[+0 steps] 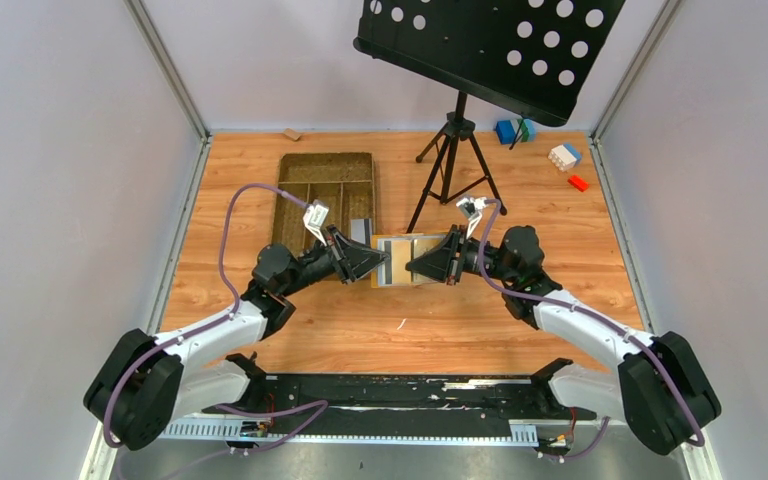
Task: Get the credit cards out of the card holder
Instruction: Remove the credit card from the card holder.
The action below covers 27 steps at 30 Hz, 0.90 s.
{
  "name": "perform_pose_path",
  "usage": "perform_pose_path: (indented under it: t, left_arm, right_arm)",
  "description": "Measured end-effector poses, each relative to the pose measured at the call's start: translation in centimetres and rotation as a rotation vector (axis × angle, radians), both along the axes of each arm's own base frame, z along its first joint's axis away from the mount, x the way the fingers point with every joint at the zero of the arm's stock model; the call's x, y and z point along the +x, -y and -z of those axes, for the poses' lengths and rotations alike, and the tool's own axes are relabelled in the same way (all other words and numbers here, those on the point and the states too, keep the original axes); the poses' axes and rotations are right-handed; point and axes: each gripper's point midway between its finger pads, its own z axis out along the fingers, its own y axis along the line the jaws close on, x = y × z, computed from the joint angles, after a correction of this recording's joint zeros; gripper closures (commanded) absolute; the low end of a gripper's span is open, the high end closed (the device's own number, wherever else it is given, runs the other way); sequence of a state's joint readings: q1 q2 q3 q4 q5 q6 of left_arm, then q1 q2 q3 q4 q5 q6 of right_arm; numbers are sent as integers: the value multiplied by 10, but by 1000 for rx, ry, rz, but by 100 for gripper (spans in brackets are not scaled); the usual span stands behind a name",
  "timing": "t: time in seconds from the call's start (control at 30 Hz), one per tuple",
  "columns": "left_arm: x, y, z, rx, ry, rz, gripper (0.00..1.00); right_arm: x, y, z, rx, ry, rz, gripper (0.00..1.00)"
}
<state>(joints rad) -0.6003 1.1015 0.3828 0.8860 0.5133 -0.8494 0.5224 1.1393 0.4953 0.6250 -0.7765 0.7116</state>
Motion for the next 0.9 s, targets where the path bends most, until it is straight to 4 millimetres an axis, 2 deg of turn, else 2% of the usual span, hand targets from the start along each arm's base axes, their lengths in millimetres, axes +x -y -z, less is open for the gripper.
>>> perform_pose_path:
  t: [0.1, 0.33, 0.47, 0.63, 0.9]
  left_arm:
    - [0, 1, 3, 11, -2, 1, 100]
    - [0, 1, 8, 30, -17, -4, 100]
    - [-2, -4, 0, 25, 2, -25, 100]
    - [-3, -14, -10, 8, 37, -66, 100]
    - [0, -13, -4, 21, 21, -73, 100]
  right_arm:
    - [1, -1, 4, -9, -10, -1, 100]
    - [5, 1, 14, -41, -42, 25, 100]
    - [6, 2, 11, -58, -38, 62, 100]
    - [19, 8, 10, -72, -41, 128, 100]
    - [21, 9, 16, -86, -61, 135, 100]
